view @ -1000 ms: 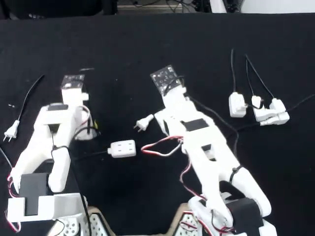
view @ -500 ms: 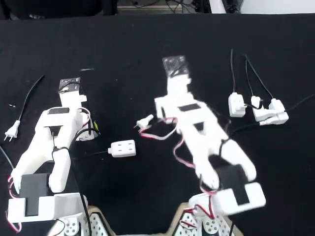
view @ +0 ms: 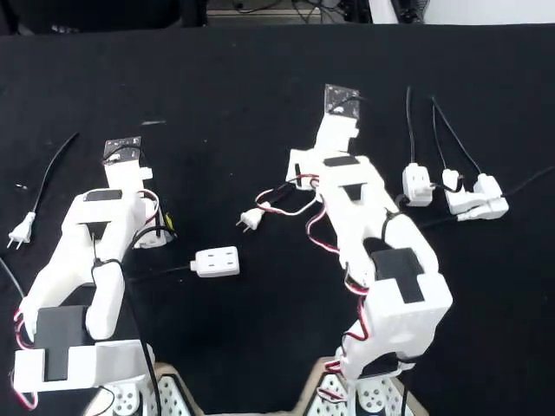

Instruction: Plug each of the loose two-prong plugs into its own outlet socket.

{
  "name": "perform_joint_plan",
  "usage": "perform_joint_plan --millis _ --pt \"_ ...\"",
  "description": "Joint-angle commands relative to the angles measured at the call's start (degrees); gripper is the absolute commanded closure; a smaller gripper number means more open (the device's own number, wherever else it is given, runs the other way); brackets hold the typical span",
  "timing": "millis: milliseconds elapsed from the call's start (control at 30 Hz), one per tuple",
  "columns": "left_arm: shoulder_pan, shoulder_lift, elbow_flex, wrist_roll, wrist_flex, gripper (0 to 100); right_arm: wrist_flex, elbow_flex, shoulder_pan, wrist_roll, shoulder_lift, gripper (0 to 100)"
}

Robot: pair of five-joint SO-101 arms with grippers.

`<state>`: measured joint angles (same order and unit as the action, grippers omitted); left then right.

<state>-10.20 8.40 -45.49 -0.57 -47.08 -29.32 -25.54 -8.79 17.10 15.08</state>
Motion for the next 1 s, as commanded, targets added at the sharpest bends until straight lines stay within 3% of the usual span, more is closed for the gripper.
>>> perform_joint_plan --millis 0,133,267,300,433,733,967 --pt "-0.04 0.44 -0.13 -0.35 0.88 80 0.79 3.38 -0.88 0.44 -0.48 75.5" --pt "-0.04 0.44 -0.13 -0.35 0.88 80 0.44 3.47 -3.08 -1.05 -0.48 77.9" --pt "-0.04 0.44 -0.22 -0.53 0.7 80 0.44 3.65 -3.6 -9.85 -0.48 97.9" --pt "-0.04 0.35 -0.22 -0.53 0.7 80 0.44 3.74 -3.6 -10.64 -0.48 99.0" --pt "-0.04 0.35 -0.22 -0.53 0.7 80 0.35 3.3 -3.43 -11.08 -0.92 92.0" --pt "-0.04 0.35 -0.22 -0.53 0.88 80 -10.9 4.53 -3.69 -11.34 -4.97 97.2" --pt "-0.04 0.35 -0.22 -0.53 0.88 80 -9.14 4.26 -3.6 -11.43 -5.32 97.2"
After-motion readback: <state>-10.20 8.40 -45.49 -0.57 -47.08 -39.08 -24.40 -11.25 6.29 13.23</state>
